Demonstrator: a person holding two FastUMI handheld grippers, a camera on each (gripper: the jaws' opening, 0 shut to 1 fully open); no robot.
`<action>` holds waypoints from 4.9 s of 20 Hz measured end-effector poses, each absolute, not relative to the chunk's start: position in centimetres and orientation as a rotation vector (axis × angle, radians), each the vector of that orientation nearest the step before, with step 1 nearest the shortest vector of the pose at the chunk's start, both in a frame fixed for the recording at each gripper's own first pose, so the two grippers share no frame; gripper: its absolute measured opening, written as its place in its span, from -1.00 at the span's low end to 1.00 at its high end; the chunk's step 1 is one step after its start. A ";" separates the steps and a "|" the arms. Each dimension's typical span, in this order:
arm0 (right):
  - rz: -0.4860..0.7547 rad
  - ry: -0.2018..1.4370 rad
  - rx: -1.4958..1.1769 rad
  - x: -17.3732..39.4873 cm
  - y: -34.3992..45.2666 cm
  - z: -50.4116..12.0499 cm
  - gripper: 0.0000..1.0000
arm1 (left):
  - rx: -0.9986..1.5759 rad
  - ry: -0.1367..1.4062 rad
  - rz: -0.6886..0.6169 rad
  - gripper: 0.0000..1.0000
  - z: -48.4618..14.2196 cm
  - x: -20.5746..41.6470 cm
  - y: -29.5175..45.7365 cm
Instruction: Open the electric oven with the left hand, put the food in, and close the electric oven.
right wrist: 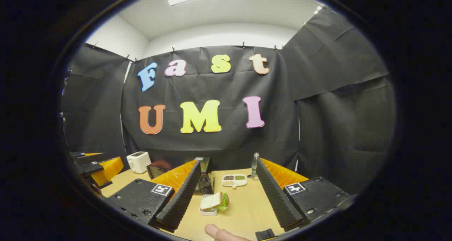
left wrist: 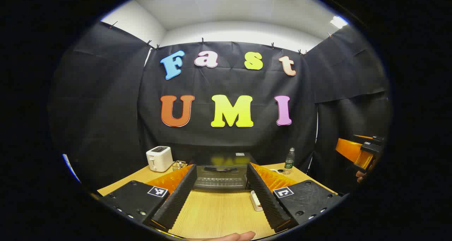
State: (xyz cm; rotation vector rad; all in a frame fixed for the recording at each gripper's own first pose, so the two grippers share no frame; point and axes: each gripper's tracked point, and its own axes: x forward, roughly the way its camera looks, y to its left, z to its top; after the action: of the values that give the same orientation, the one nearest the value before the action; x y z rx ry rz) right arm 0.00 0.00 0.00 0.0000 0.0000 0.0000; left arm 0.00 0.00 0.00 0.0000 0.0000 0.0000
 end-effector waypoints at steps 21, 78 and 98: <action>0.015 0.007 0.007 1.9 -2.6 -1.7 0.93 | -0.003 0.046 -0.042 0.85 -2.8 6.4 -1.0; -0.076 0.048 -0.013 2.4 -9.2 -5.6 0.93 | -0.006 0.396 -0.010 0.92 -21.0 16.9 1.0; -0.060 0.114 0.011 3.7 -9.6 -7.4 0.93 | -0.028 0.498 -0.009 0.88 -30.5 11.7 1.1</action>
State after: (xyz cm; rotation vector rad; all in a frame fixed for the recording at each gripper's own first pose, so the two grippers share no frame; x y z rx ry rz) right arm 3.72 -9.63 -7.42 0.0105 0.1144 -0.0604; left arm 11.72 1.14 -30.49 -0.0278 0.4977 -0.0086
